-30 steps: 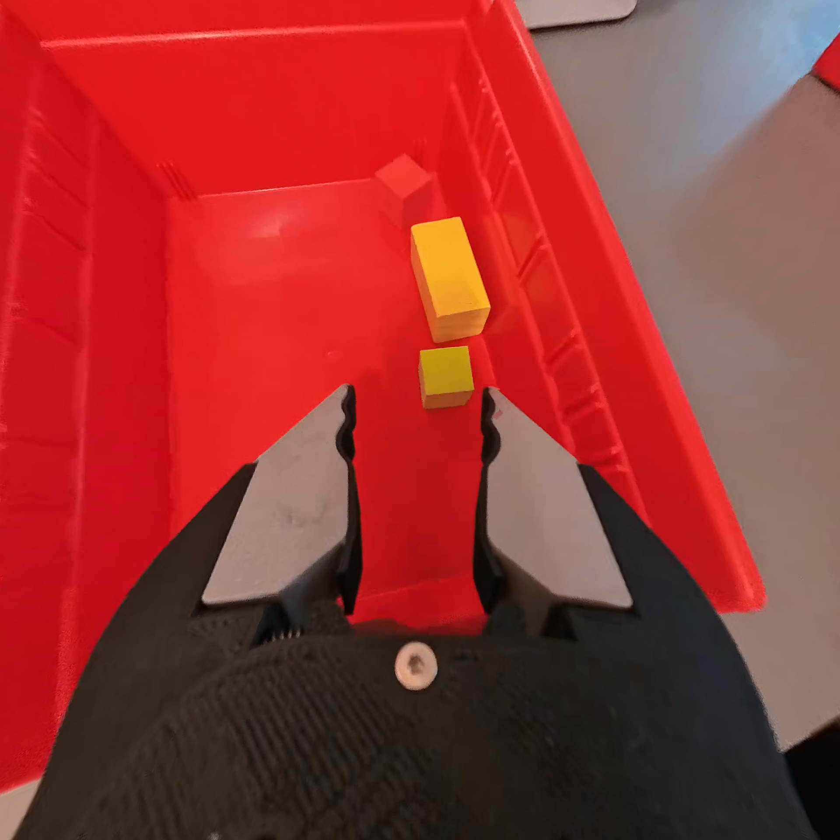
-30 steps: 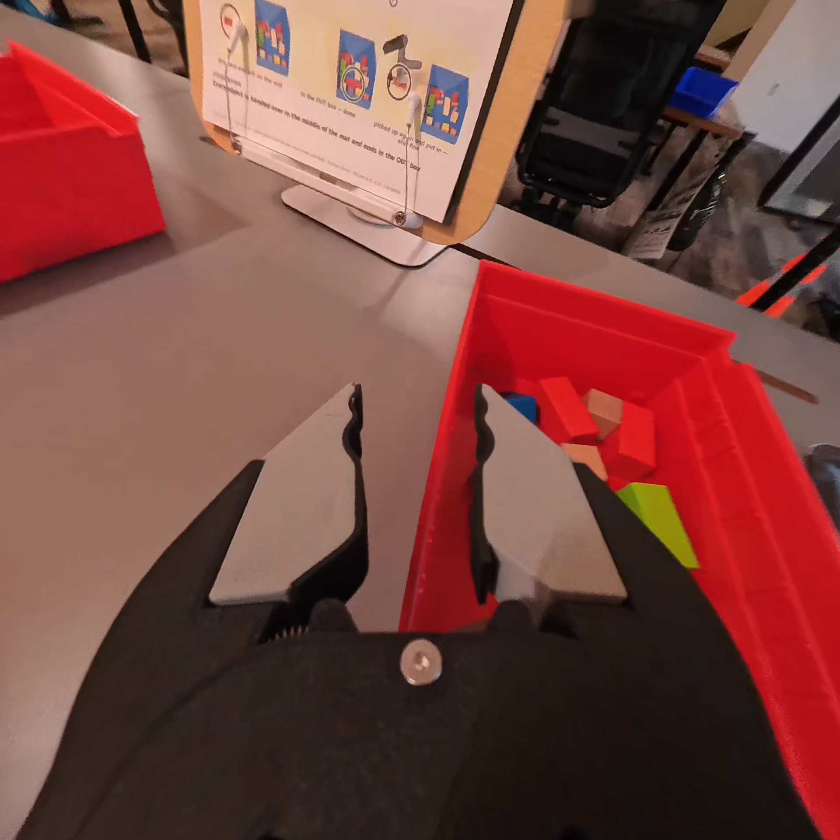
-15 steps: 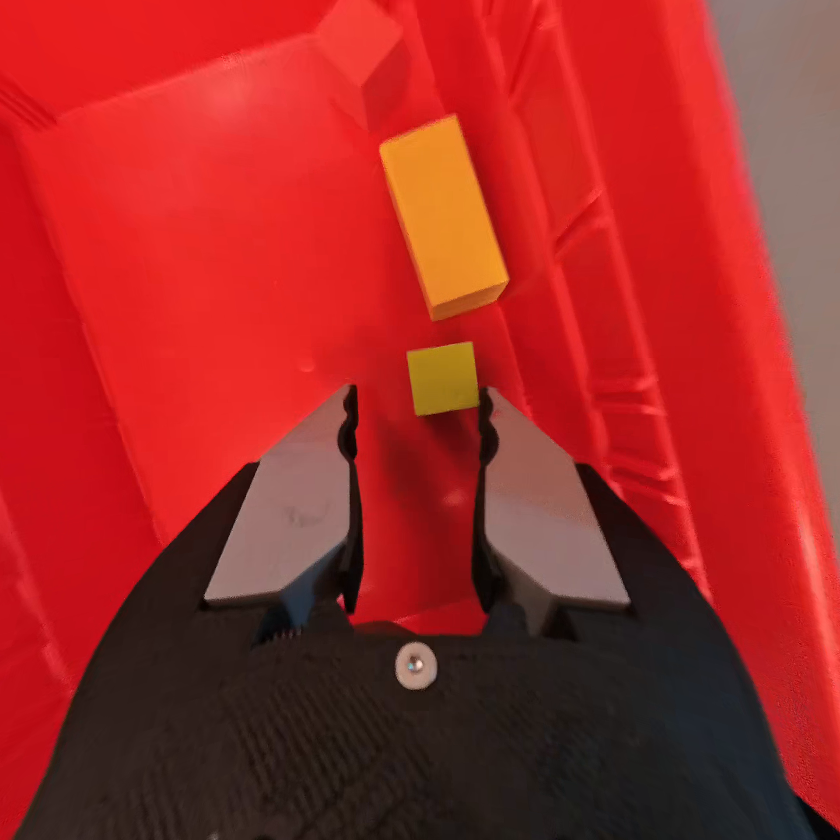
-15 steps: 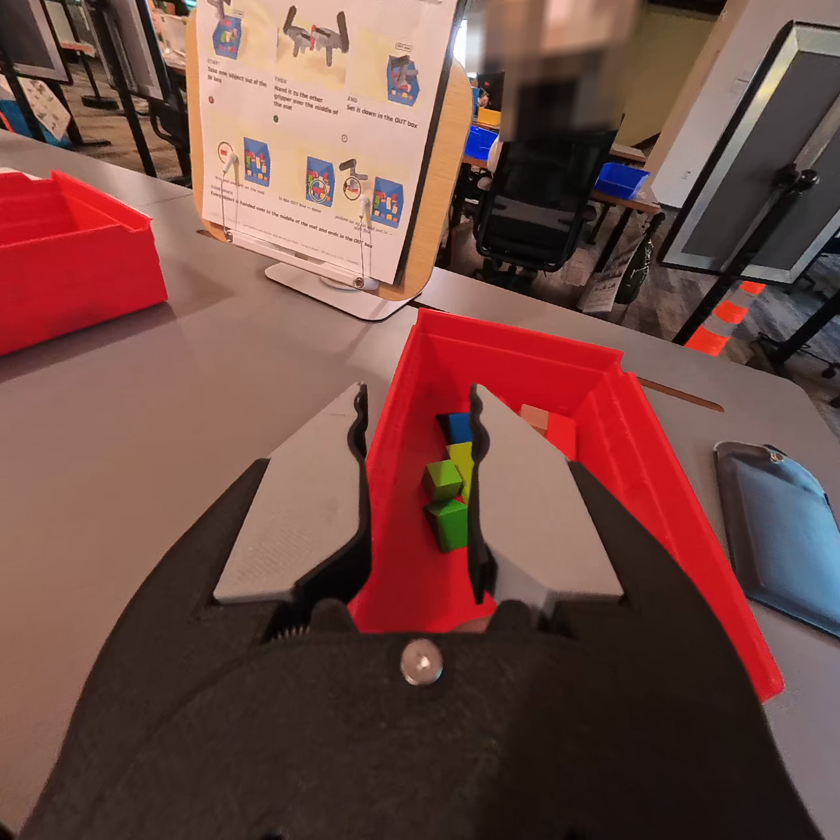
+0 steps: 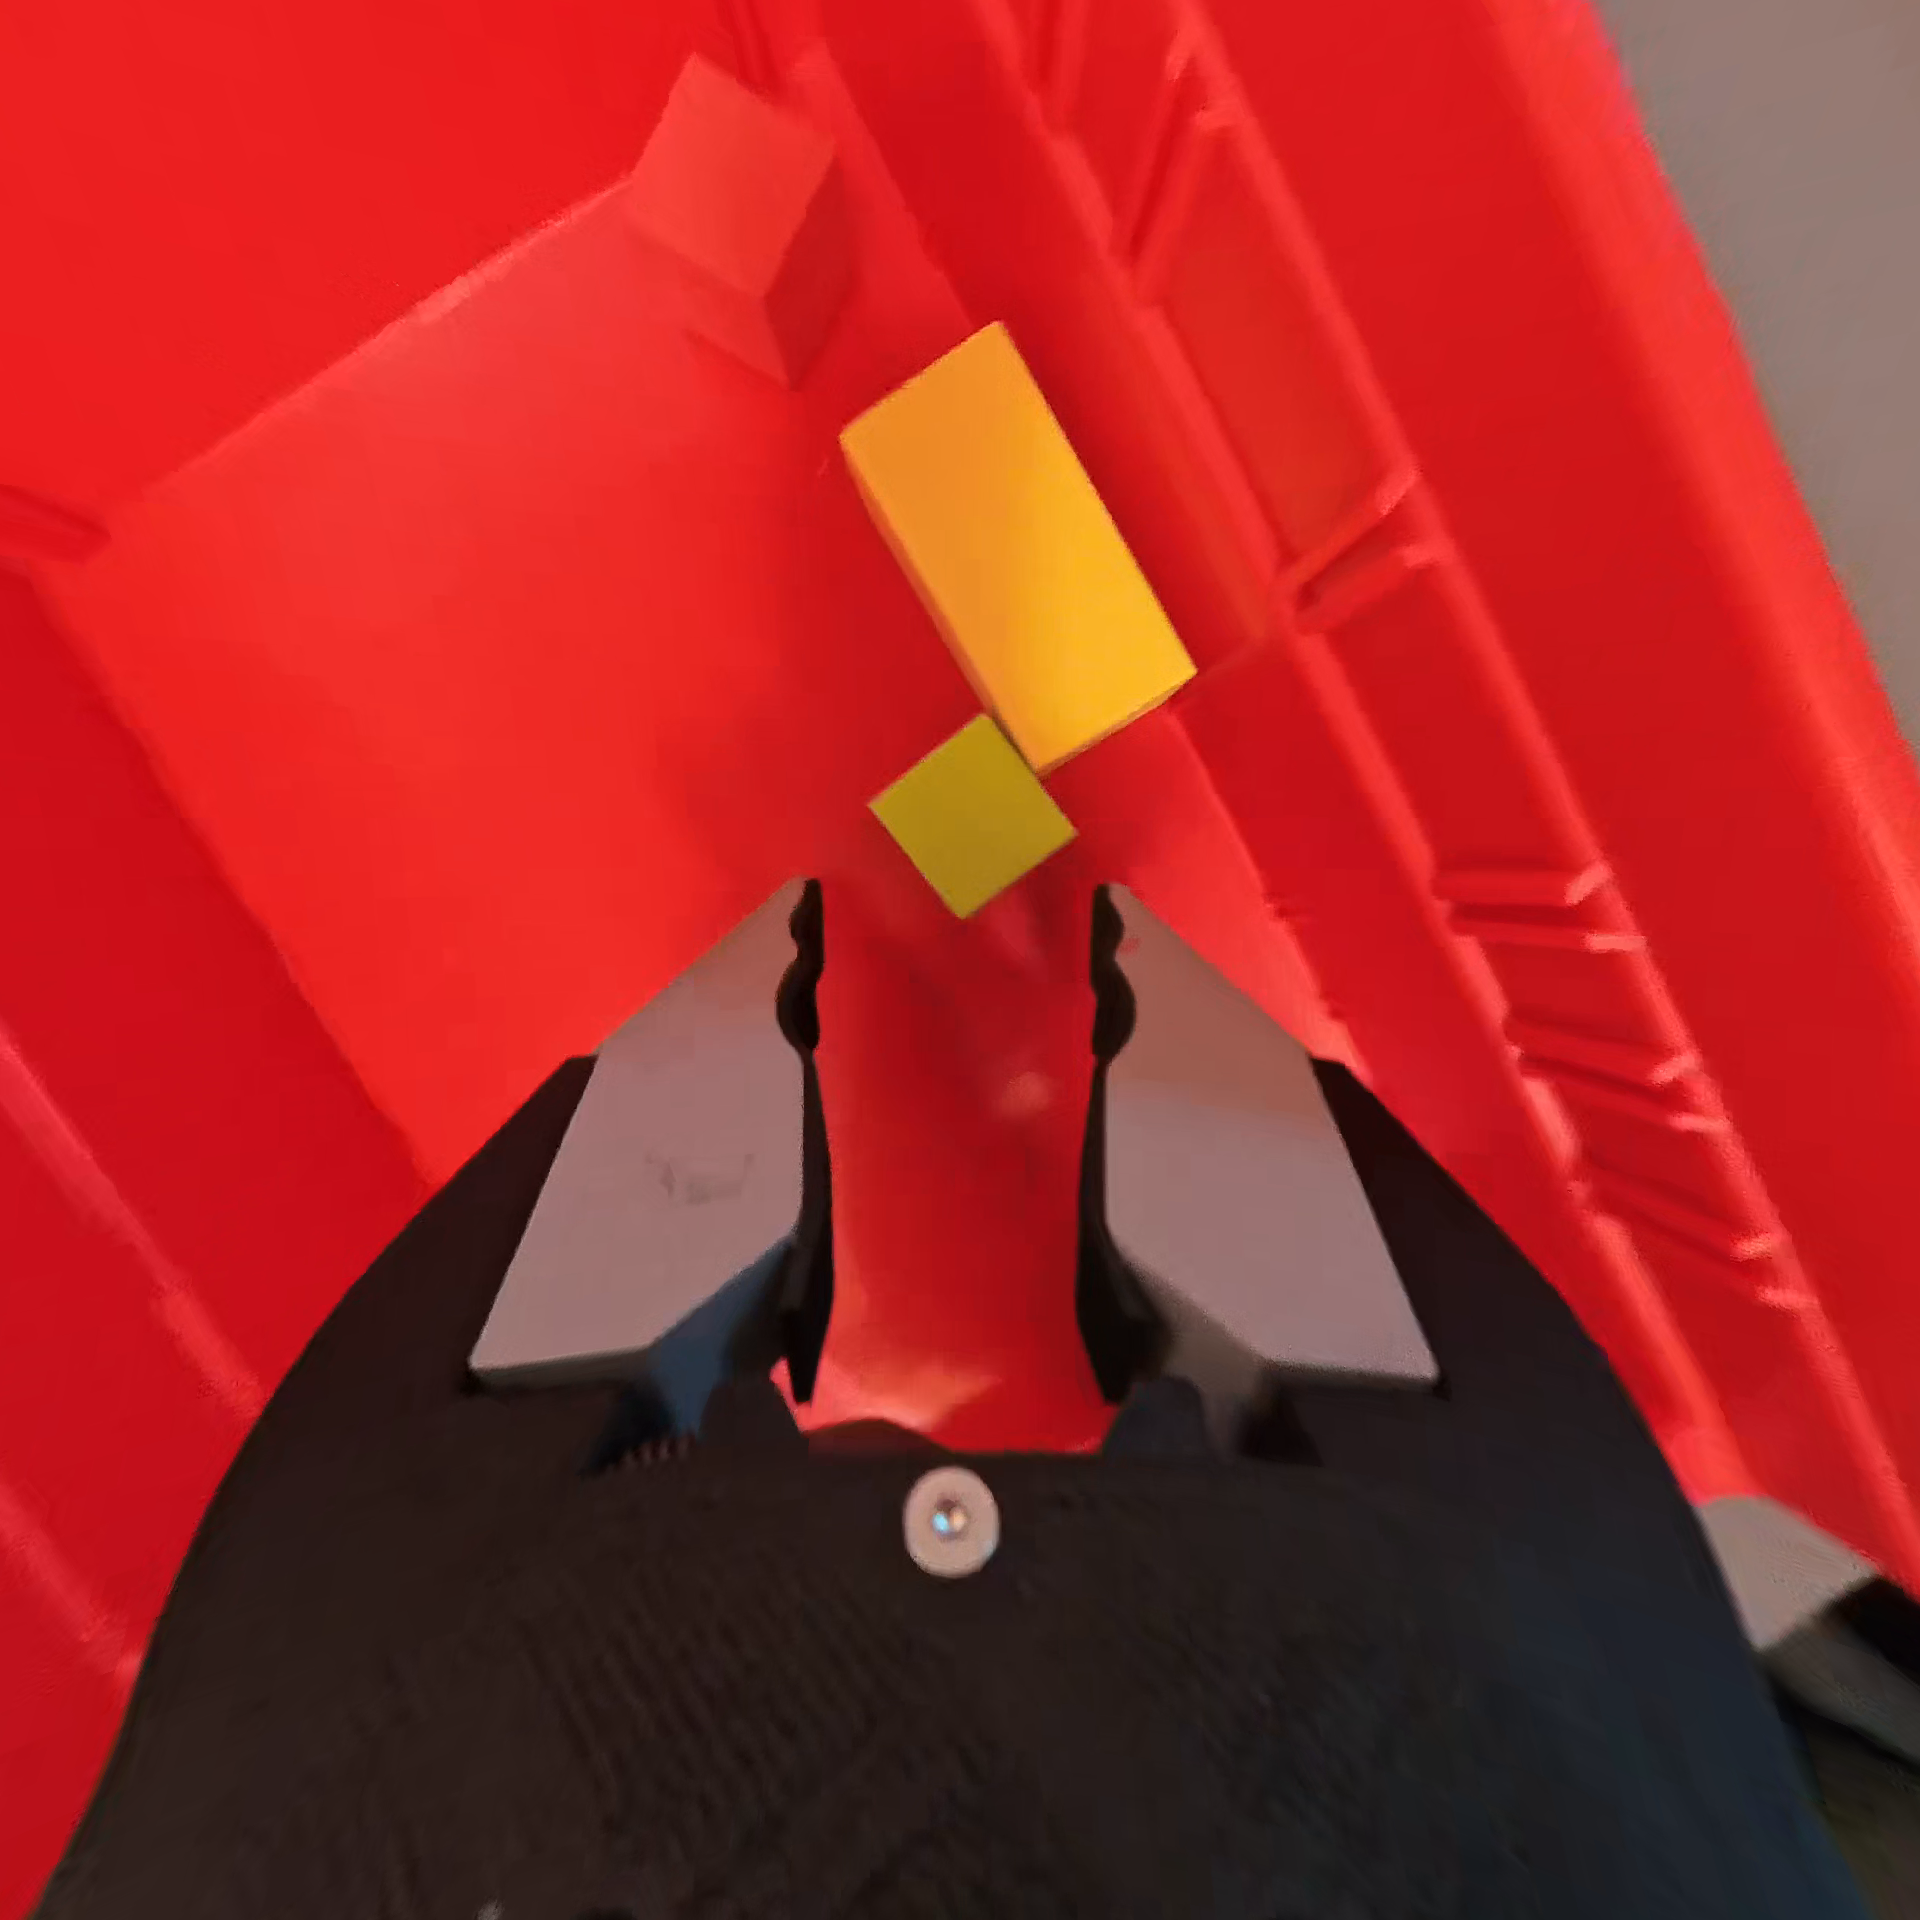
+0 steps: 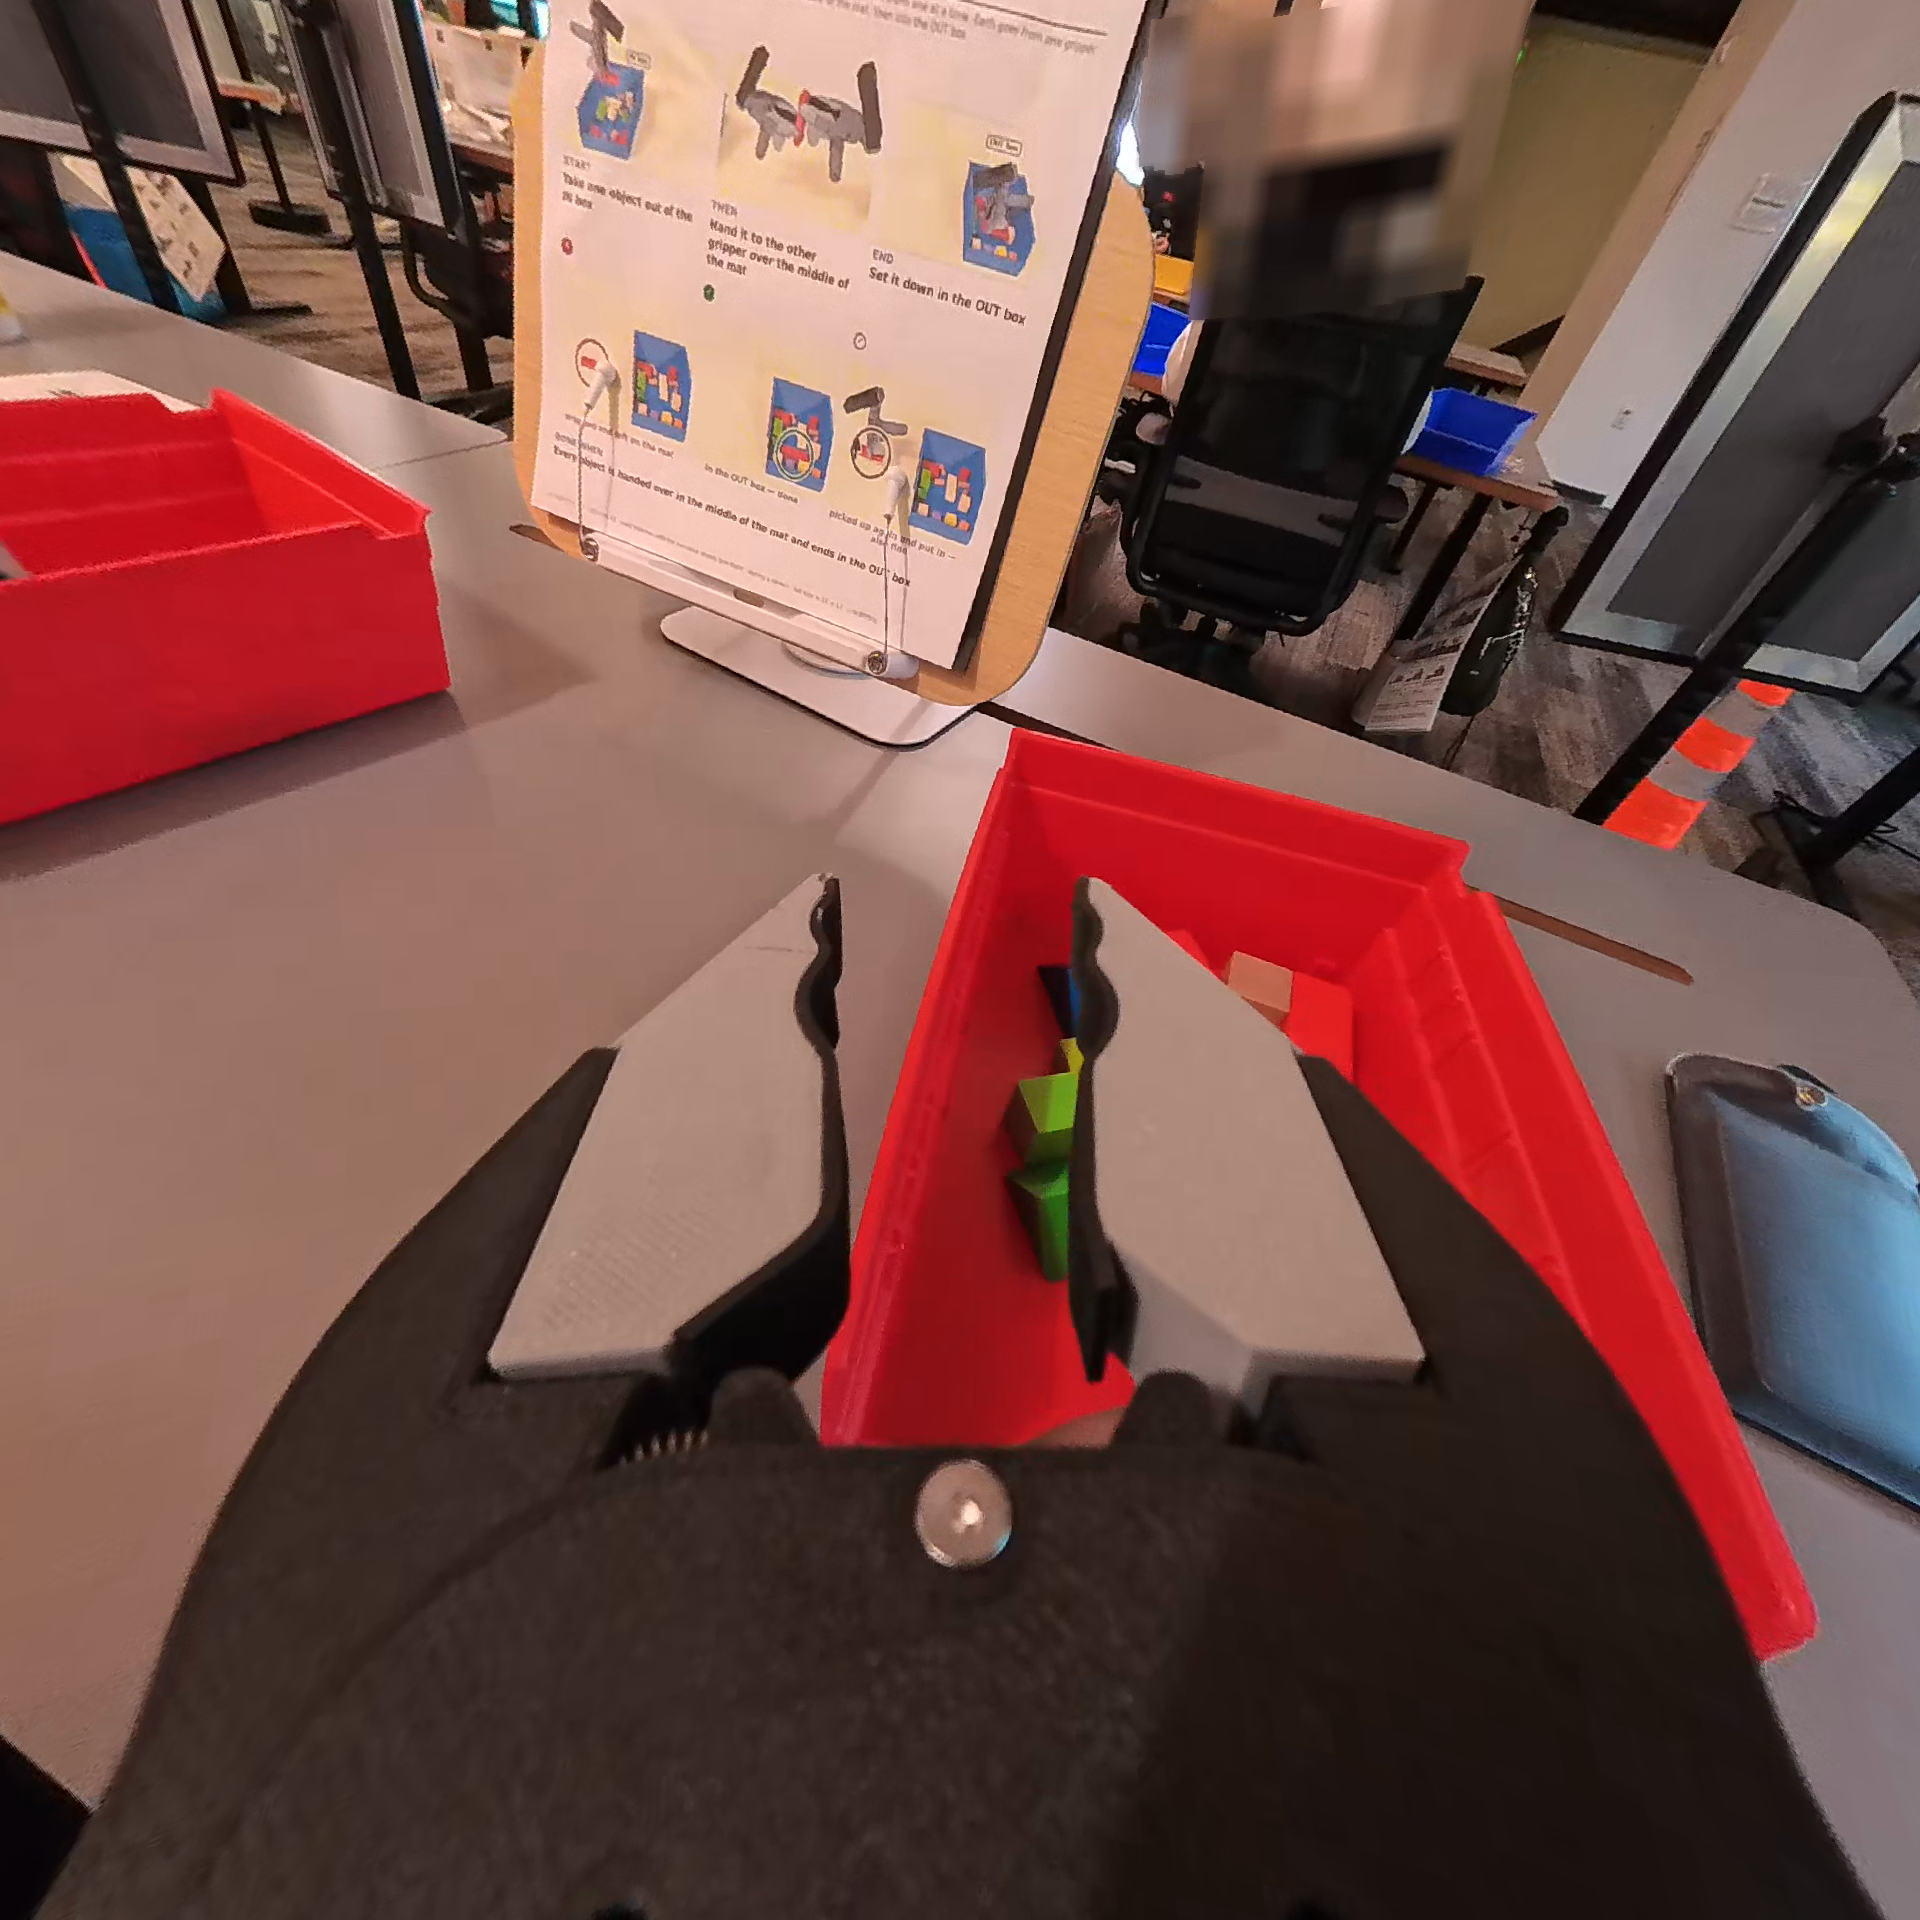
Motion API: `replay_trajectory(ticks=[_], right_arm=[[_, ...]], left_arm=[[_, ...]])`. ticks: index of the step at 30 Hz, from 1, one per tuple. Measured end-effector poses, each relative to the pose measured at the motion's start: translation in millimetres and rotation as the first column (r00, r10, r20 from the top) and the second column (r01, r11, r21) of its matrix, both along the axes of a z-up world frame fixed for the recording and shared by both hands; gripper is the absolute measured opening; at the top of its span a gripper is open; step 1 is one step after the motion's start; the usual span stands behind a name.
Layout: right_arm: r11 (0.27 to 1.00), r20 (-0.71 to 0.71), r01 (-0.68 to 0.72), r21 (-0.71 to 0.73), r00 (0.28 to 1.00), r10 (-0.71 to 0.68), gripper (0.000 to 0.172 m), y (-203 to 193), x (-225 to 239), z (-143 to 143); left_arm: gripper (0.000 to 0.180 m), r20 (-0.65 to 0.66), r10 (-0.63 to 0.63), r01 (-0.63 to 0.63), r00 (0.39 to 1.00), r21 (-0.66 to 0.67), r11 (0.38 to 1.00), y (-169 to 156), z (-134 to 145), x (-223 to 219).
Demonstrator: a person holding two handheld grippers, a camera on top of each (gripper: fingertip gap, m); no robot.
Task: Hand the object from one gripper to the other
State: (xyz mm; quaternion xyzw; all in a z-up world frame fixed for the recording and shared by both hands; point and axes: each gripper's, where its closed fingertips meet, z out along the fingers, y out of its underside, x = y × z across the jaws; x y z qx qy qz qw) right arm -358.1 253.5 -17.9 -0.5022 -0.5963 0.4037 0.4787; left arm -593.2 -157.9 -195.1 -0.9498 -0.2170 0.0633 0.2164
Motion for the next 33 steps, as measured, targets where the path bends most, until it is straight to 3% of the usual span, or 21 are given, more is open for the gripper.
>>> replay_trajectory(ticks=[1,5,10,12,14,18,21,23,26,30,33], right_arm=[[1.0,0.004,-0.004,-0.001,1.0,0.004,0.042,-0.5,0.1,0.3],[1.0,0.003,0.0,0.002,1.0,0.0,0.041,0.8,3.5,2.7],[1.0,0.007,0.018,-0.014,1.0,-0.018,0.041,7.7,7.2,2.7],[1.0,0.008,0.018,-0.02,1.0,-0.018,0.041,8.6,7.9,2.9],[1.0,0.01,0.015,-0.02,1.0,-0.015,0.041,8.2,8.8,3.2],[0.999,0.022,-0.022,-0.03,0.999,0.023,0.04,0.4,10.0,1.0],[0.984,0.09,-0.136,-0.118,0.985,0.147,0.04,-26.9,7.7,-11.4],[0.959,0.143,-0.215,-0.185,0.96,0.242,0.042,-52.6,5.5,-20.9],[0.883,0.165,-0.383,-0.27,0.886,0.434,0.046,-108.9,5.8,-26.2],[0.725,0.112,-0.59,-0.356,0.743,0.66,0.048,-183.5,15.8,-16.9],[0.622,0.076,-0.665,-0.414,0.656,0.751,0.049,-211.4,26.8,-6.4]], left_arm=[[0.048,-0.045,-0.071,0.07,0.996,-0.025,0.997,-1.1,3.0,-7.1],[0.055,-0.065,-0.358,0.353,0.931,-0.076,0.932,2.7,5.7,-3.8],[0.045,-0.044,-0.508,0.497,0.86,-0.149,0.855,14.1,-5.1,-3.1],[0.03,-0.02,-0.517,0.508,0.856,-0.151,0.848,16.7,-7.7,-3.9],[0.028,-0.008,-0.524,0.516,0.852,-0.158,0.842,13.5,-7.9,-3.9],[0.027,-0.159,-0.51,0.469,0.845,-0.236,0.851,-7.6,6.7,-16.7],[0.027,-0.358,-0.397,0.442,0.845,0.05,0.896,8.7,62.1,-2.0],[0.028,-0.517,-0.293,0.478,0.804,0.27,0.836,27.0,117.4,26.3],[0.027,-0.668,-0.194,0.61,0.719,0.471,0.637,51.8,188.4,101.6],[0.027,-0.729,-0.258,0.735,0.634,0.464,0.495,95.1,205.8,192.5],[0.027,-0.758,-0.3,0.785,0.579,0.419,0.456,131.2,196.5,233.7]])
